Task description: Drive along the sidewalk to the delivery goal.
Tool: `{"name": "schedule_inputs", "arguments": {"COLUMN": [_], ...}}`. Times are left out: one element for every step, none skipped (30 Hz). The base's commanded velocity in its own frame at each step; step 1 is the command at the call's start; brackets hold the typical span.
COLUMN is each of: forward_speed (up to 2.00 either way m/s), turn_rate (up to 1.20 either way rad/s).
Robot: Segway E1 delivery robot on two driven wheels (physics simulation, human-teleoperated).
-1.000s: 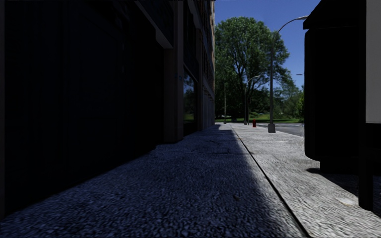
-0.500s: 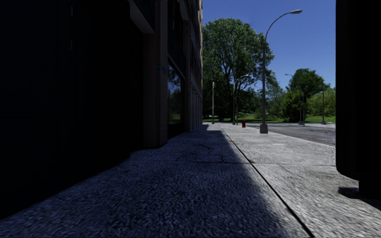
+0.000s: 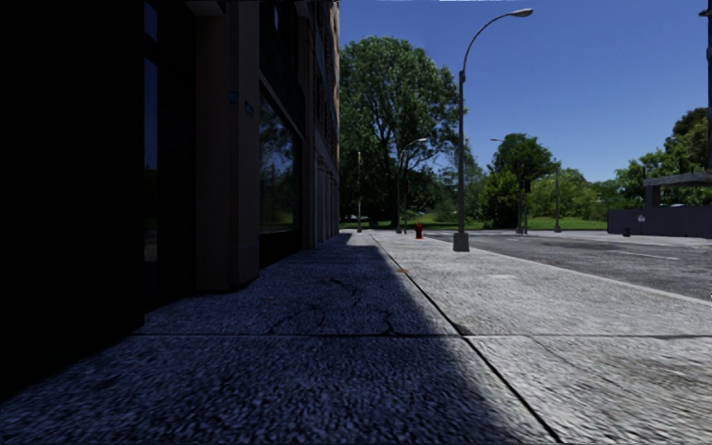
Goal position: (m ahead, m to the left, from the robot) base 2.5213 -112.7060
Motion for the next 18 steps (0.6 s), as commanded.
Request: {"name": "schedule_inputs", "arguments": {"forward_speed": [2.00,2.00,2.00,2.00,2.00,2.00,2.00,2.00,2.00,2.00,2.00,2.00,2.00,2.00,2.00,2.00,2.00,2.00], "turn_rate": [-0.41,-0.41,-0.41,-0.41,-0.41,-0.33,-0.08,0.00,0.00,0.00,0.00,0.00,0.00,0.00,0.00,0.00,0.00,0.00]}}
